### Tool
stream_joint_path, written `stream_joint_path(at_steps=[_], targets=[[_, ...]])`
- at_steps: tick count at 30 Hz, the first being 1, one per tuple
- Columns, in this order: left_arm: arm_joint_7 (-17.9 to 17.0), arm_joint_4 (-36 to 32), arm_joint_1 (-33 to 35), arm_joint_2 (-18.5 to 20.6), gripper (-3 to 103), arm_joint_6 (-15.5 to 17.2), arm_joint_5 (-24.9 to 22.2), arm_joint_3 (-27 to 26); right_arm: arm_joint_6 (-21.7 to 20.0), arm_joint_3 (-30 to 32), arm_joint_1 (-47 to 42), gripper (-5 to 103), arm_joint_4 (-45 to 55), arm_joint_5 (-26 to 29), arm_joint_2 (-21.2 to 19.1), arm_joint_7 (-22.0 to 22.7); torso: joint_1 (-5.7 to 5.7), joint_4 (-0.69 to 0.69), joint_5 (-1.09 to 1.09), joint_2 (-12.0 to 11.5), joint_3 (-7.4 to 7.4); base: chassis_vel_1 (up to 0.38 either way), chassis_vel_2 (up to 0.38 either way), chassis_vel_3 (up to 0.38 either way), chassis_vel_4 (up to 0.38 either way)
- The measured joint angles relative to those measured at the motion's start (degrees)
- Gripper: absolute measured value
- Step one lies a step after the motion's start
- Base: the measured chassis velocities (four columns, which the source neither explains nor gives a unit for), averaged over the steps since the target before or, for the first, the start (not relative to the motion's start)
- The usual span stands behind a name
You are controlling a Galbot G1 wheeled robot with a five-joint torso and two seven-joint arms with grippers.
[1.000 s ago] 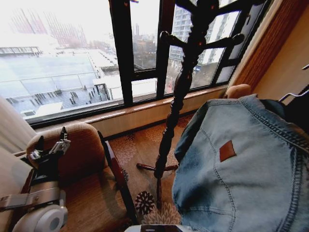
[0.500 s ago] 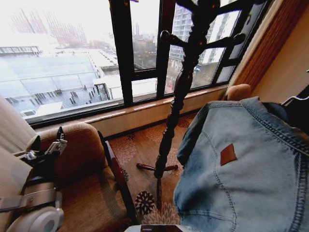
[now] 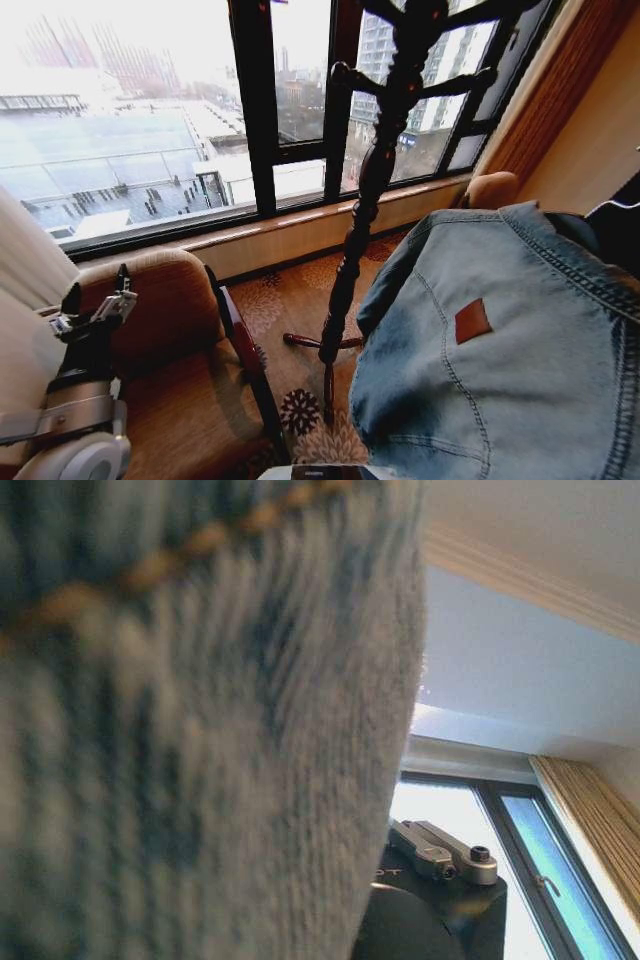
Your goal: Pick up the clothes from the bed and hang them on the clothes hanger.
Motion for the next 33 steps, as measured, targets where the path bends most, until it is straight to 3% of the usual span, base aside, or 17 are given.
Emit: stream_joint_path(at_steps=[15,33], targets=[[0.96,1.30,-1.02,-0.72,100,0.23,3.81,1.64,0.05,-0.32,2.07,15,-1.97,0.90,-2.00,0.42,0.04,0.00,0.00,-0.02,0.01,0.000,0.000,0.000,0.000],[1.33,2.87,-2.32,-1.21,100,-0.53,4.66,2.84,-0.15,-1.09,3.16,15,-3.81,0.91,-3.04,1.08,0.02,-0.02,0.00,-0.01,0.00,-0.018,-0.021,-0.019,-0.015]])
